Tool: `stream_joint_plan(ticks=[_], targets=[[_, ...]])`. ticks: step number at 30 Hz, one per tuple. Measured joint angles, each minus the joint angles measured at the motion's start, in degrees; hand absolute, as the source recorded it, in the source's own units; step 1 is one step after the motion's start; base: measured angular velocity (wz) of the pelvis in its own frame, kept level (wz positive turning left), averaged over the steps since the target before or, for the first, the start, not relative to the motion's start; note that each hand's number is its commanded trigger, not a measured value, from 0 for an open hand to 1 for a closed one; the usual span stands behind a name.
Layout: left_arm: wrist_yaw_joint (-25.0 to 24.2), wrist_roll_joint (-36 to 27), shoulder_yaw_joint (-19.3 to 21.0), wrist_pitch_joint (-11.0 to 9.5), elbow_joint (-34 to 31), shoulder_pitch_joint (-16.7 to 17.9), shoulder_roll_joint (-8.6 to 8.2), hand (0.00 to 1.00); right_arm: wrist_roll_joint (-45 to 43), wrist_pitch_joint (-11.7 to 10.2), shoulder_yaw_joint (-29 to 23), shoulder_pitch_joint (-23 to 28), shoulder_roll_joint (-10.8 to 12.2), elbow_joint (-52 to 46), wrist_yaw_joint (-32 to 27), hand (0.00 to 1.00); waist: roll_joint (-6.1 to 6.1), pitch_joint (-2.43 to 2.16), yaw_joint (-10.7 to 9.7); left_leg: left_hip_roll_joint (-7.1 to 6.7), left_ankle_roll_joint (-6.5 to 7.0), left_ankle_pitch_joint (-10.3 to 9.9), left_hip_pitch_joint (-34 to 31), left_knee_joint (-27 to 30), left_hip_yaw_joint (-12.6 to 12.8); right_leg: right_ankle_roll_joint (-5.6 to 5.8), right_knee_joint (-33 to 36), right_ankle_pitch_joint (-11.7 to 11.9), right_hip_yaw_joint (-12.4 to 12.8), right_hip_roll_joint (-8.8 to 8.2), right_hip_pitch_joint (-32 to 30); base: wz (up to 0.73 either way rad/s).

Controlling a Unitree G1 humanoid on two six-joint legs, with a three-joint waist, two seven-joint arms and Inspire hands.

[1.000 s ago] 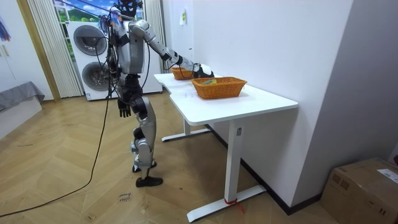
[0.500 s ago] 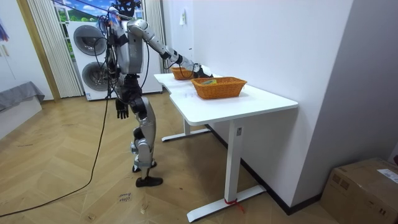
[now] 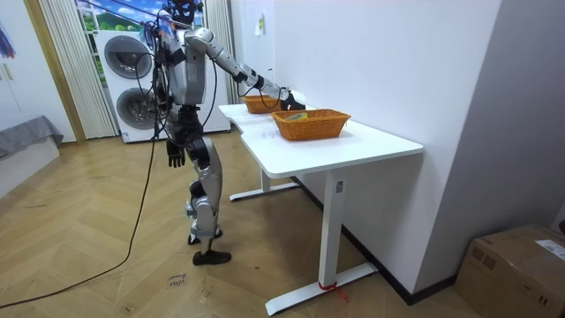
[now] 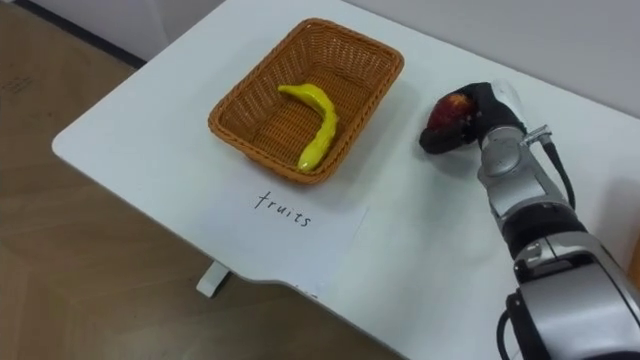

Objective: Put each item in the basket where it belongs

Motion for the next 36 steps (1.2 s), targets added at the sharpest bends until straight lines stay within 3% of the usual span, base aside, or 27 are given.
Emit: stream_joint_plan(ticks=[7, 18, 21, 25, 31, 33, 36], targets=[[-0.2, 0.0, 0.0, 0.1, 0.1, 0.1, 0.07, 0.00, -0.1, 0.1, 1.1, 0.0, 0.0, 0.0, 0.1, 1.00, 0.03, 0.02, 0.0, 0.01, -0.01, 0.0, 0.2, -0.2, 0.0, 0.00, 0.0, 0.0, -1.1, -0.11, 0.3, 0.00], [-0.1, 0.3, 0.2, -0.2, 0.0, -0.1, 0.33, 0.00, -0.3, 1.3, 1.9, 0.0, 0.0, -0.3, 2.8, 1.00, -0.43, -0.28, -0.1, 0.02, 0.01, 0.0, 1.8, -0.8, 0.1, 0.02, 0.0, 0.0, -0.9, -0.09, 1.4, 0.00], [-0.1, 0.2, 0.5, -0.5, -0.1, 0.1, 0.45, 0.00, -0.3, 1.4, 1.8, 0.0, 0.0, -1.1, 3.8, 1.00, -0.66, -0.44, -0.5, 0.02, 0.02, 0.0, 1.9, -0.8, 0.2, 0.03, 0.0, 0.0, -0.4, 0.00, 1.5, -0.01], [0.1, 0.0, 1.4, -0.5, -0.3, 0.1, 0.46, 0.00, -0.1, 3.1, 1.8, 2.1, 0.8, -8.9, 6.0, 1.00, -0.74, -0.50, -2.6, 0.02, 0.07, 0.1, 3.0, -0.7, 0.3, 0.07, -0.1, 0.0, -0.3, -0.04, 2.5, 0.00], [0.5, 0.1, 3.5, -0.5, -0.6, 0.1, 0.47, 0.00, -0.2, 4.4, 1.7, 2.5, 0.8, -18.4, 6.5, 1.00, -1.19, -1.09, -4.8, 0.00, 0.07, 0.1, 3.9, -1.1, 0.3, 0.11, -0.1, -0.1, 0.0, -0.07, 3.7, 0.00], [0.5, 0.2, 4.5, -0.5, -0.6, 0.3, 0.47, 0.00, -0.2, 4.9, 1.6, 2.5, 0.7, -20.7, 6.5, 1.00, -1.61, -1.67, -5.0, -0.01, 0.09, 0.1, 4.5, -1.5, 0.4, 0.21, -0.1, -0.1, 0.5, 0.01, 3.9, -0.03], [0.5, 0.3, 5.9, -0.4, -1.9, 1.2, 0.46, 0.00, -0.3, 5.8, -0.8, 2.5, 0.5, -25.7, 6.5, 1.00, -1.92, -1.85, -5.8, -0.05, 0.10, 0.1, 5.8, -1.7, 0.4, 0.29, -0.1, -0.2, 0.4, -0.01, 5.1, 0.00]])
